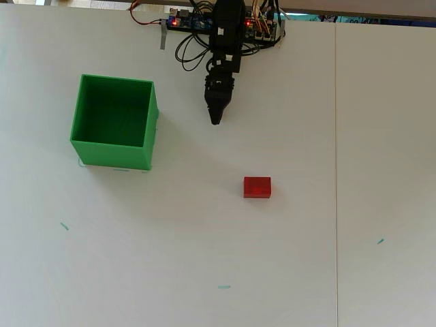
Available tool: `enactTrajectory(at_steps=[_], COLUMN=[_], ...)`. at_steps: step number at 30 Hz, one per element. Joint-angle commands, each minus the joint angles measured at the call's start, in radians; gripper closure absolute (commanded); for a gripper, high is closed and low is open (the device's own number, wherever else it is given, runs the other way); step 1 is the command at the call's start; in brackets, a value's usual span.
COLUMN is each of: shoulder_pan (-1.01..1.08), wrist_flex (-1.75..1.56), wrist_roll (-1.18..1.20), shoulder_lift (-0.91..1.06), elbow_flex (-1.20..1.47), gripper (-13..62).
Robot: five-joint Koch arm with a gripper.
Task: Grasp a red block and put it in the green bin.
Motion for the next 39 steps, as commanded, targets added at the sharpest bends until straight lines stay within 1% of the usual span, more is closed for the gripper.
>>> enactTrajectory(at_steps=[1, 5, 7, 9, 12, 14, 17, 20, 22, 24, 27, 32, 36, 39], shoulder_pan=[-0.009, -0.008, -0.003, 0.005, 0.015, -0.002, -0.052, -0.129, -0.155, -0.192, -0.252, -0.252, -0.267, -0.279], wrist_flex=[0.089, 0.087, 0.084, 0.094, 0.118, 0.318, 0.658, 0.877, 1.006, 1.054, 1.123, 1.180, 1.456, 1.555], wrist_roll=[0.003, 0.005, 0.005, 0.005, 0.003, 0.003, 0.015, 0.008, -0.155, -0.209, -0.207, -0.202, -0.166, -0.021], shoulder_lift=[0.084, 0.084, 0.086, 0.086, 0.087, 0.086, 0.077, -0.069, -0.138, -0.227, -0.397, -0.653, -0.859, -0.953], elbow_flex=[0.060, 0.060, 0.040, -0.012, -0.126, -0.273, -0.531, -0.813, -0.973, -1.104, -1.293, -1.609, -1.911, -1.997], gripper=[14.6, 14.9, 17.6, 19.6, 19.4, 14.5, 14.2, 13.8, 13.9, 14.2, 14.2, 14.7, 13.7, 12.2])
